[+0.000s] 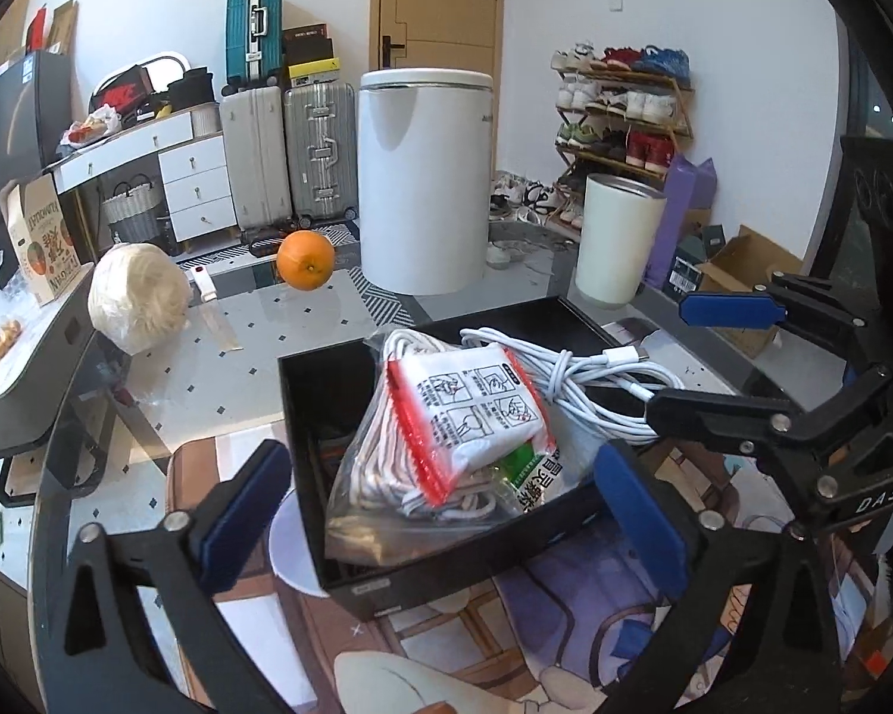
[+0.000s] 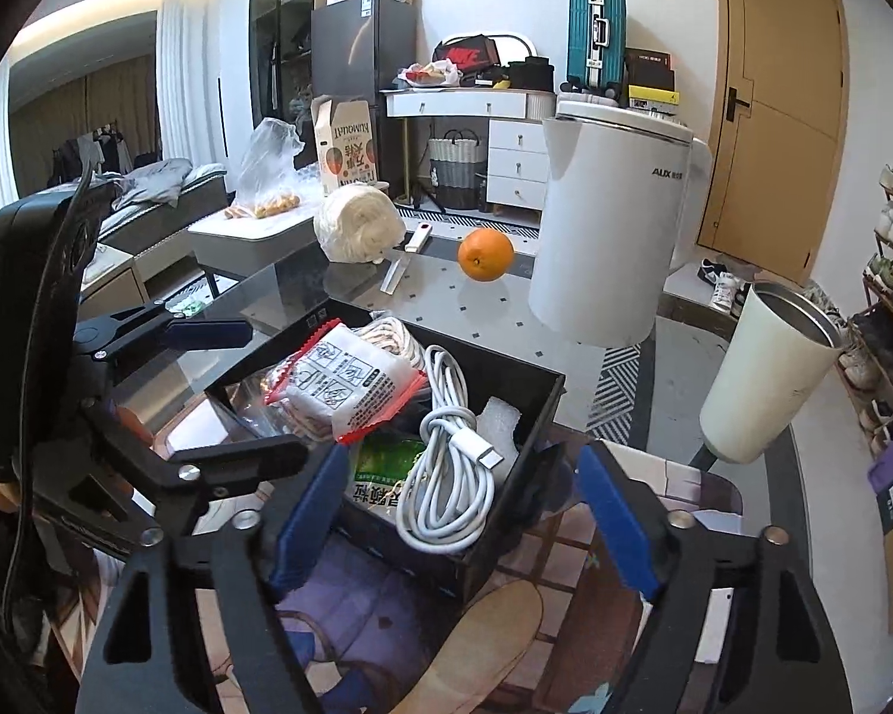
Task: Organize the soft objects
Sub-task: 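Lower and release the cable bundle and sachet into the black box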
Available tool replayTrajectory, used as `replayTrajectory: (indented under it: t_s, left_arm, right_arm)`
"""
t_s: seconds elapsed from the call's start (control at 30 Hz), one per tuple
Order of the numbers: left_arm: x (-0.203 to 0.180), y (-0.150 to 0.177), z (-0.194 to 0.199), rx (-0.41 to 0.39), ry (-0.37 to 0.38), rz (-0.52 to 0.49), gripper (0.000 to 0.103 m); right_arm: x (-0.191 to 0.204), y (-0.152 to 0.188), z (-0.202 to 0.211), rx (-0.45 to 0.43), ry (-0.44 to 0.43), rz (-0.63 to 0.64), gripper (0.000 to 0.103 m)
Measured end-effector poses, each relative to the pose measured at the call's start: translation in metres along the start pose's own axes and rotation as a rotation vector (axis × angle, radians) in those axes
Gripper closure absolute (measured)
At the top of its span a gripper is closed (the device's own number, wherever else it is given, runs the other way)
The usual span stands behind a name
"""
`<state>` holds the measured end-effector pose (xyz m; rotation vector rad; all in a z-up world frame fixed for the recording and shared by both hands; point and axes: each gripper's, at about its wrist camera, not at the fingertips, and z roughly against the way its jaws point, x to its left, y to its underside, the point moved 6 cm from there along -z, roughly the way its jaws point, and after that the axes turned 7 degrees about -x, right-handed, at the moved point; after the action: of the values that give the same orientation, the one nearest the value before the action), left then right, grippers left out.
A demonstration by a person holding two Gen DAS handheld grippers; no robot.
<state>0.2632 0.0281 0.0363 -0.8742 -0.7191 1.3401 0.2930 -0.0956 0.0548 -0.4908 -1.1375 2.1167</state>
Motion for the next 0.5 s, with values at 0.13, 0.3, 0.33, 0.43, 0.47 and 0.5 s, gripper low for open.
replayTrajectory:
  t_s: [0.13,0.3,0.33,0.43,0.47,0.5]
  left_arm:
    - [0.005,0.002,0.011,-0.028,-0.015,0.020,0.000]
    - [0.013,0.006,0.029,-0.077,-0.037,0.059,0.000]
    - [0.015,0.008,0.033,-0.085,-0.048,0.066,0.000]
    - [0.018,0.014,0.041,-0.101,-0.077,0.073,0.000]
    - [0.019,0.016,0.044,-0.104,-0.088,0.075,0.000]
    - [0.020,0.019,0.047,-0.108,-0.096,0.079,0.000]
  right_arm:
    - [0.001,0.000,0.008,-0.019,-0.001,-0.007,0.009]
    - [0.004,0.002,0.019,-0.056,-0.011,-0.030,0.001]
    - [0.005,0.003,0.021,-0.062,-0.010,-0.033,0.001]
    - [0.010,0.006,0.027,-0.081,-0.014,-0.033,0.001]
    - [0.013,0.008,0.028,-0.086,-0.016,-0.036,0.001]
    - [0.014,0.010,0.030,-0.089,-0.017,-0.037,0.001]
